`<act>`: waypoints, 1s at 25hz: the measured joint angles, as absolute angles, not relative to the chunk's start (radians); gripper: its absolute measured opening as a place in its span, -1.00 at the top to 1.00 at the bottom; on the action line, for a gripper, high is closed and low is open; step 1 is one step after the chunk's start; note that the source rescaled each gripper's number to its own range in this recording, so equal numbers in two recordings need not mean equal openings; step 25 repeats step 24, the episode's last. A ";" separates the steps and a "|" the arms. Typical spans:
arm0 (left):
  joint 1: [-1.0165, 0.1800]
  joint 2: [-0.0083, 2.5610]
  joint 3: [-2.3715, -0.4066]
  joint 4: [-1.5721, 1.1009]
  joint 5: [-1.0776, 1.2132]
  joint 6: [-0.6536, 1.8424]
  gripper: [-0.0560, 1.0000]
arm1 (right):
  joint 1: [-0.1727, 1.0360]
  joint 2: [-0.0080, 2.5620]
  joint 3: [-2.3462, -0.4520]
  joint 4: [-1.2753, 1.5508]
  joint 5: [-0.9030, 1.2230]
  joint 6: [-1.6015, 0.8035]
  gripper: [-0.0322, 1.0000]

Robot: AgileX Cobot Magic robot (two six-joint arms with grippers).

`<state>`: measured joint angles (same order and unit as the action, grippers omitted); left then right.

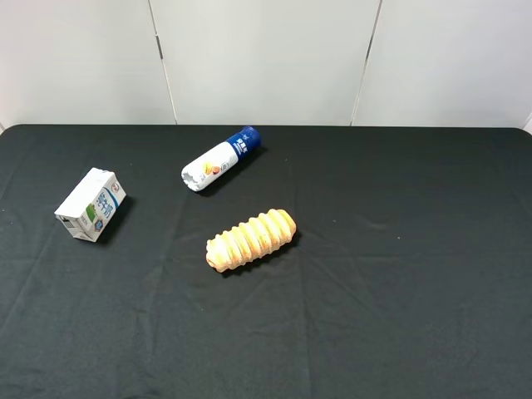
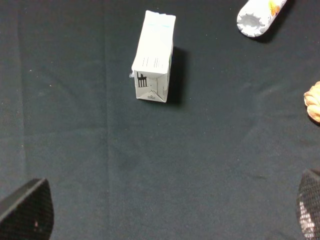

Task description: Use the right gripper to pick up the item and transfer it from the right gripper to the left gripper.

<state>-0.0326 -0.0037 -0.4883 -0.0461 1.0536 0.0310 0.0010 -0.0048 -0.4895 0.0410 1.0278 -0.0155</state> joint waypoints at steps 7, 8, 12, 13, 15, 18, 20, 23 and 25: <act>-0.033 -0.004 -0.488 -0.046 1.054 0.031 -0.88 | -0.014 -0.005 -0.489 0.041 1.028 -0.016 -0.99; -0.033 -0.004 -0.488 -0.046 1.054 0.031 -0.88 | -0.014 -0.005 -0.489 0.041 1.028 -0.016 -0.99; -0.033 -0.004 -0.488 -0.046 1.054 0.031 -0.88 | -0.014 -0.005 -0.489 0.041 1.028 -0.016 -0.99; -0.033 -0.004 -0.488 -0.046 1.054 0.031 -0.88 | -0.014 -0.005 -0.489 0.041 1.028 -0.016 -0.99; -0.033 -0.004 -0.488 -0.046 1.054 0.031 -0.88 | -0.014 -0.005 -0.489 0.041 1.028 -0.016 -0.99; -0.033 -0.004 -0.488 -0.046 1.054 0.031 -0.88 | -0.014 -0.005 -0.489 0.041 1.028 -0.016 -0.99; -0.033 -0.004 -0.488 -0.046 1.054 0.031 -0.88 | -0.014 -0.005 -0.489 0.041 1.028 -0.016 -0.99; -0.033 -0.004 -0.488 -0.046 1.054 0.031 -0.88 | -0.014 -0.005 -0.489 0.041 1.028 -0.016 -0.99; -0.033 -0.004 -0.488 -0.046 1.054 0.031 -0.88 | -0.014 -0.005 -0.489 0.041 1.028 -0.016 -0.99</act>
